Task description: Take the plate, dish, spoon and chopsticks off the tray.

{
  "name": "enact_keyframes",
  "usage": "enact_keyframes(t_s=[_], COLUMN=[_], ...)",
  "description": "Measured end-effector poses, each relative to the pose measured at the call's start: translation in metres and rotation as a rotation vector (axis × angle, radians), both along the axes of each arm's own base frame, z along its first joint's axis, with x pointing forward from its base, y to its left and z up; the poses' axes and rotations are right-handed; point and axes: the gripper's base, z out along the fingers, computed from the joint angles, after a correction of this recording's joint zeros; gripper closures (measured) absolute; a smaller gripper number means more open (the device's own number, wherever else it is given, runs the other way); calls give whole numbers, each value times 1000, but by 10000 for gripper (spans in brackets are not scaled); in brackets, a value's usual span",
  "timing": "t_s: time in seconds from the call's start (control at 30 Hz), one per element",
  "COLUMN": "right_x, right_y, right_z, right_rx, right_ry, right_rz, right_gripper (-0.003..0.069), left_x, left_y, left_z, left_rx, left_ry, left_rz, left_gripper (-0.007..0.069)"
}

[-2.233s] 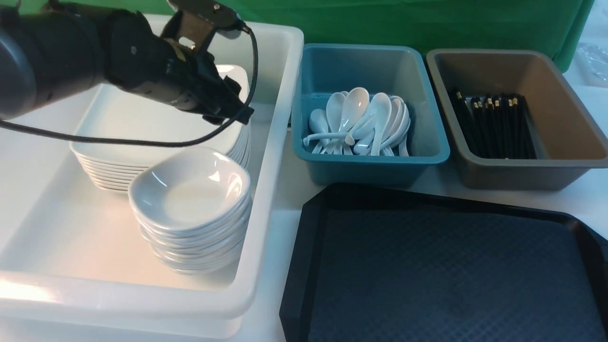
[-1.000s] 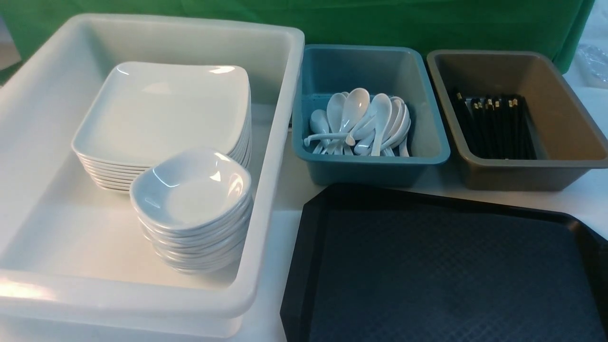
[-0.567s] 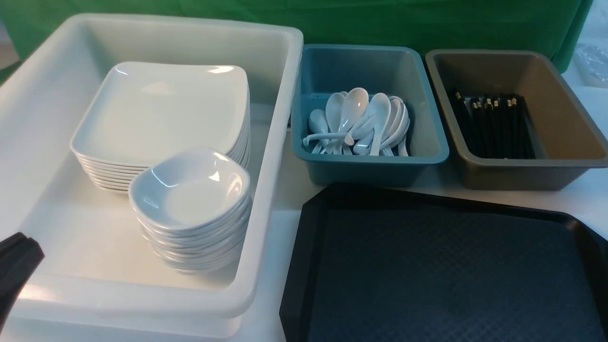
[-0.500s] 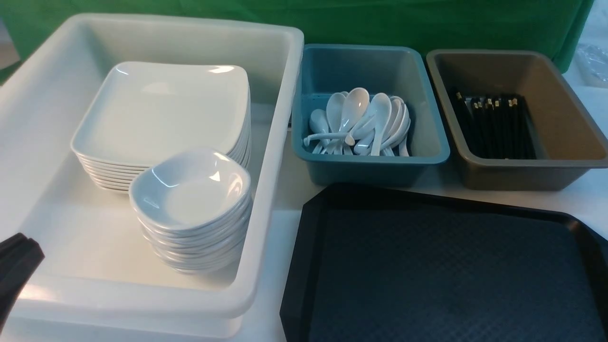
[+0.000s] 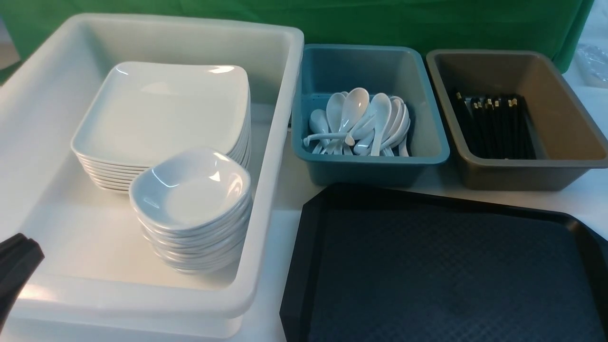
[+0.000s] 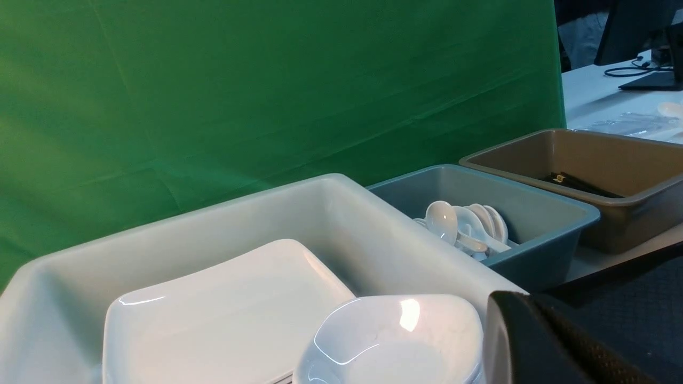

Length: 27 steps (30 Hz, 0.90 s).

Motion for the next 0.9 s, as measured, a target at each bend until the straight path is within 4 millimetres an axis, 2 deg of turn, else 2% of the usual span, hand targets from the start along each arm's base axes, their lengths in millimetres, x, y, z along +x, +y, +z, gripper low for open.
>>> enact_keyframes(t_s=[0.07,0.13,0.3,0.9], right_x=[-5,-11,-17,-17], right_y=[-3,-5,-7,-7], right_z=[-20,-50,-79,-83], right_rx=[1,18,44,57], right_ry=[-22,-5,38,45], right_rz=[-32,-76,-101,-105], right_gripper=[641,641,641,625], left_x=[0,0,0,0], left_y=[0,0,0,0], left_z=[0,0,0,-1], left_rx=[3,6,7,26], left_ry=[-1,-1,-2,-4], left_rz=[1,1,2,3], left_gripper=[615,615,615,615])
